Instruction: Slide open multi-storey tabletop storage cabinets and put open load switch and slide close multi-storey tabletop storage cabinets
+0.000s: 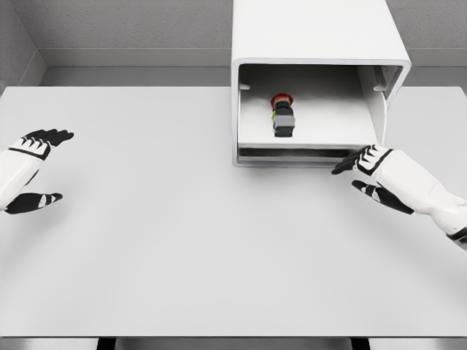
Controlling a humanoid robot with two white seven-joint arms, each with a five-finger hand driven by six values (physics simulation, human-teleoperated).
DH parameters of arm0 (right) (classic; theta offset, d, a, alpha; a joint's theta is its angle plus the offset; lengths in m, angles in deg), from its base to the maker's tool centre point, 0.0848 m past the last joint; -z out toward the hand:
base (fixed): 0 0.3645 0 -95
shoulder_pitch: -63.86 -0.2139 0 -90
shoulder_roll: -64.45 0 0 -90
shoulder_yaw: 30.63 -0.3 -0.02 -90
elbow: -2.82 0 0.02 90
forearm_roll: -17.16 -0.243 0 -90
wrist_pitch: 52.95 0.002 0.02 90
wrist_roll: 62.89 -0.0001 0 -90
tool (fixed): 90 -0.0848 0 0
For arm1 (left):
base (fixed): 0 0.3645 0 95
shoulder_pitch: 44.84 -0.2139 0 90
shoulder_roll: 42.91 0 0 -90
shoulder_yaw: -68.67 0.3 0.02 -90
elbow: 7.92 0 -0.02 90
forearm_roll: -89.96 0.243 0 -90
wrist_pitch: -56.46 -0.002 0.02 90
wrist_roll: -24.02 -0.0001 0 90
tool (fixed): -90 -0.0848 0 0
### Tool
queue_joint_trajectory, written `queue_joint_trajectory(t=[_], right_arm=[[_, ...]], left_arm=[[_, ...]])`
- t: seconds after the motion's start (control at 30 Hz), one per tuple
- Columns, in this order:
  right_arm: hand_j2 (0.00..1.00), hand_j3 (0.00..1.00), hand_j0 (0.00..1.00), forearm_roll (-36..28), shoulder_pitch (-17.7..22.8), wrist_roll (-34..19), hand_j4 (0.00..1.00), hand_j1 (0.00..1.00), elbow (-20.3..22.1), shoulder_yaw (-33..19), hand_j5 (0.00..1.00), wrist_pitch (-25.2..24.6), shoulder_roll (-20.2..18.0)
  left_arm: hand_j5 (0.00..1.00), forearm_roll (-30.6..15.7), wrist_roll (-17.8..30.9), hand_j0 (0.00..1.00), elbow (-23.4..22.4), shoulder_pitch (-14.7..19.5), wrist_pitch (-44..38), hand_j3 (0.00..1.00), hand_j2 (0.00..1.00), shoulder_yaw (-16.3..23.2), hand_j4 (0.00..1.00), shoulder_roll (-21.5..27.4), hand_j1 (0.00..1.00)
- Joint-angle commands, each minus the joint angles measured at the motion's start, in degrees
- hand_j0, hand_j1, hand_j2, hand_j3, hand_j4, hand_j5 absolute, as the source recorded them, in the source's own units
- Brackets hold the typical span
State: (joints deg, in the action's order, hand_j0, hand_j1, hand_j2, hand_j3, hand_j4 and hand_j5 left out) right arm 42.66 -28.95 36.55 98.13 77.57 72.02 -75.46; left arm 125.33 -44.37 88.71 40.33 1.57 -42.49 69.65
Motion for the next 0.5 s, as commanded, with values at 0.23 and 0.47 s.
queue_joint_trajectory(t=[0.23,0.47], right_arm=[[0.66,0.66,0.66,0.15,-3.34,-4.44,0.66,0.66,-3.29,1.22,0.66,0.03,3.85],[0.67,0.67,0.67,-0.55,-3.08,-3.47,0.67,0.67,-7.07,-0.53,0.67,0.03,-2.74]], left_arm=[[1.0,-0.39,0.01,1.0,-0.04,-0.09,-0.11,1.0,1.0,-0.02,1.0,0.12,1.0],[1.0,-0.39,0.01,1.0,-0.04,-0.18,-0.11,1.0,1.0,-0.02,1.0,0.03,1.0]])
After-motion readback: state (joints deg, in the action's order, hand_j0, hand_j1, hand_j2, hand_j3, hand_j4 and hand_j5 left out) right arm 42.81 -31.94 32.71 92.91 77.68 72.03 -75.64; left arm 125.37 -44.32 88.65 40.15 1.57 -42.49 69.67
